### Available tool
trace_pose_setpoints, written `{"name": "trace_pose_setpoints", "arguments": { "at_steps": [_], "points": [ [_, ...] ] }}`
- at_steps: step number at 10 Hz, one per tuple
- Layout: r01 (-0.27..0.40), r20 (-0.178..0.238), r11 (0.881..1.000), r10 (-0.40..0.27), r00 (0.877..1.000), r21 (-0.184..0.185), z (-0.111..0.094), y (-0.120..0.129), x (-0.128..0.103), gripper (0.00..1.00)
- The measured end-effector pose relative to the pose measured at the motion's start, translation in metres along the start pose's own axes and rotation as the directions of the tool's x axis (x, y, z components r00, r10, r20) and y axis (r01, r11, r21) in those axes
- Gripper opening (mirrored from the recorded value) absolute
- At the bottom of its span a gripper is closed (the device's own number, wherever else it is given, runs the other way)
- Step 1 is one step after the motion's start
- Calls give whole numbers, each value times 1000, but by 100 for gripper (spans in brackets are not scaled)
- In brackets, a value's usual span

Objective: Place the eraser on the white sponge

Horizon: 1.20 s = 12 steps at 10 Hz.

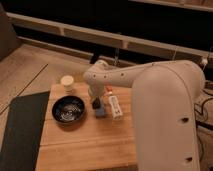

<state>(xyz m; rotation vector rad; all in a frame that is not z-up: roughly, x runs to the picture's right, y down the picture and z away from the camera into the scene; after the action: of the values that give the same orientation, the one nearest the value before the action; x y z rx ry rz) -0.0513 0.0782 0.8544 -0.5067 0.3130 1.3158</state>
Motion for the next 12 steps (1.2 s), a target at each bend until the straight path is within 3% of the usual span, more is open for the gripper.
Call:
{"name": "trace_pose_setpoints", "arguments": {
  "at_steps": [3, 5, 12],
  "points": [
    [-25, -22, 1000, 25, 999, -14, 13, -1, 13, 0],
    [-44, -30, 999, 43, 999, -19, 18, -6, 18, 9],
    [-56, -46, 998, 55, 997, -36, 27, -14, 19, 76]
  ]
}}
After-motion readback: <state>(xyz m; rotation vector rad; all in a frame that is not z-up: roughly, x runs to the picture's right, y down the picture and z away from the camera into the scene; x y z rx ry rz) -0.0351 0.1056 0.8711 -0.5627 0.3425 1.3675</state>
